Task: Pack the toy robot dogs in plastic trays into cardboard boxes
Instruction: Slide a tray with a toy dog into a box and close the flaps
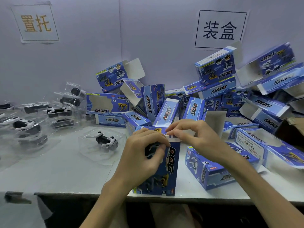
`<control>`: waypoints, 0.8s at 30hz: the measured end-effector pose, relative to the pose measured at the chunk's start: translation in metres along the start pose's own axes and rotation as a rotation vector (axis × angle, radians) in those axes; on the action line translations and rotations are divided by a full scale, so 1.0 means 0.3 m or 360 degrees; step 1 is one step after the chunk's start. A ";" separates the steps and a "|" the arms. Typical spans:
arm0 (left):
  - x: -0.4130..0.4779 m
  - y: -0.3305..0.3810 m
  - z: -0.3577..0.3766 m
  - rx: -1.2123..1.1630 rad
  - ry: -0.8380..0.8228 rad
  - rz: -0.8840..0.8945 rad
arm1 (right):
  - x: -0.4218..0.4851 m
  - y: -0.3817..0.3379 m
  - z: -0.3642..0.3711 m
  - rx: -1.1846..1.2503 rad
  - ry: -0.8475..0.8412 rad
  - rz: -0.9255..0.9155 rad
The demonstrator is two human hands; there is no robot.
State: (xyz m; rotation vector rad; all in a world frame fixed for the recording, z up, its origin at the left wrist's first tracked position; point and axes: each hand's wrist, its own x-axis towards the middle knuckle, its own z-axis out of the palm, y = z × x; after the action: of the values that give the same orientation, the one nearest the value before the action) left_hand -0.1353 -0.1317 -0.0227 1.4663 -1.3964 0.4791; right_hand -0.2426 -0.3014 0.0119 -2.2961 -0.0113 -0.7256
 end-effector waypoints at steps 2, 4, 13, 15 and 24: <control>0.003 0.003 0.002 -0.0015 0.0001 -0.0002 | -0.013 0.014 -0.005 -0.0071 0.0051 -0.0042; -0.001 0.005 0.003 -0.0016 -0.0019 0.0003 | -0.018 0.022 0.009 -0.0067 0.0168 -0.0078; -0.009 -0.004 -0.014 -0.0123 -0.0037 -0.0027 | -0.046 0.020 0.048 -0.0030 0.0324 -0.0099; -0.012 -0.006 -0.018 -0.0113 -0.0061 -0.0004 | -0.063 0.030 0.036 -0.0080 0.0269 -0.0120; -0.010 0.010 -0.021 -0.0078 -0.0095 0.0012 | -0.050 0.022 0.060 -0.0171 0.0449 -0.0046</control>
State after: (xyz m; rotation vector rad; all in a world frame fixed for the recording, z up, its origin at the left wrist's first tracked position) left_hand -0.1365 -0.1243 -0.0215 1.4467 -1.4508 0.4060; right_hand -0.2450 -0.2917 -0.0103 -2.2777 0.1276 -1.0824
